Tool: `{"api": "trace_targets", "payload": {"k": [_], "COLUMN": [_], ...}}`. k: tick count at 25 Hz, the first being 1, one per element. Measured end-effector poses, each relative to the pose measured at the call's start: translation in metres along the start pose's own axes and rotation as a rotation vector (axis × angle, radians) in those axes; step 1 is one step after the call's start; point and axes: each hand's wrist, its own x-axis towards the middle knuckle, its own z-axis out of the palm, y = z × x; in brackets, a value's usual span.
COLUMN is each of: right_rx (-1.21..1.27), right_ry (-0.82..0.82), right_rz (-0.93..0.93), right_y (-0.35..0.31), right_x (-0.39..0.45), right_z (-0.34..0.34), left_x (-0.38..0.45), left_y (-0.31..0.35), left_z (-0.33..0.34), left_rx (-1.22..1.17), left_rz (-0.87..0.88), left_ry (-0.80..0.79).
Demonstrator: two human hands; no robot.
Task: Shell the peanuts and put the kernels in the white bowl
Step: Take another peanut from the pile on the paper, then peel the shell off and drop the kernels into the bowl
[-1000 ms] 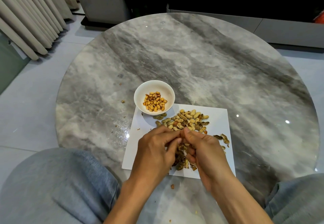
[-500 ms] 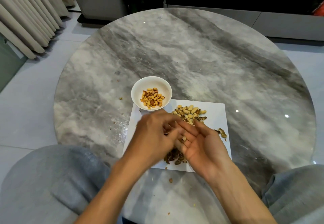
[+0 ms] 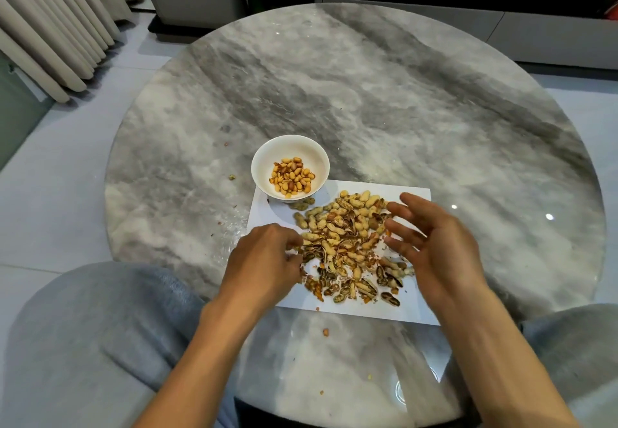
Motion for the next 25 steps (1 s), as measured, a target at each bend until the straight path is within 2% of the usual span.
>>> {"api": "trace_targets", "payload": {"k": [3, 8, 11, 14, 18, 22, 25], "right_rx": [-0.213, -0.952, -1.146, -1.217, -1.239, -1.105, -0.885], "right_ry": [-0.03, -0.108, -0.157, -0.185, -0.173, -0.254, -0.296], "right_rz": [-0.076, -0.44, -0.51, -0.517, -0.538, -0.595, -0.513], "right_y": [0.002, 0.019, 0.033, 0.044, 0.051, 0.055, 0.054], "right_x": [0.0, 0.001, 0.001, 0.003, 0.005, 0.004, 0.005], "right_z": [-0.005, -0.012, -0.008, -0.002, 0.001, 0.007, 0.013], "left_x": [0.001, 0.006, 0.012, 0.013, 0.012, 0.007, 0.006], "left_y": [0.004, 0.013, 0.014, 0.01, 0.009, 0.011, 0.012], "left_z": [0.008, 0.03, 0.039, 0.039, 0.039, 0.033, 0.024], "left_rx": [-0.007, -0.043, -0.005, -0.035, -0.058, -0.177, -0.338], "left_rz": [0.0, 0.168, 0.141, 0.106, 0.149, 0.085, 0.024], "left_ry": [0.008, 0.071, 0.022, -0.006, -0.009, 0.015, 0.016]}}
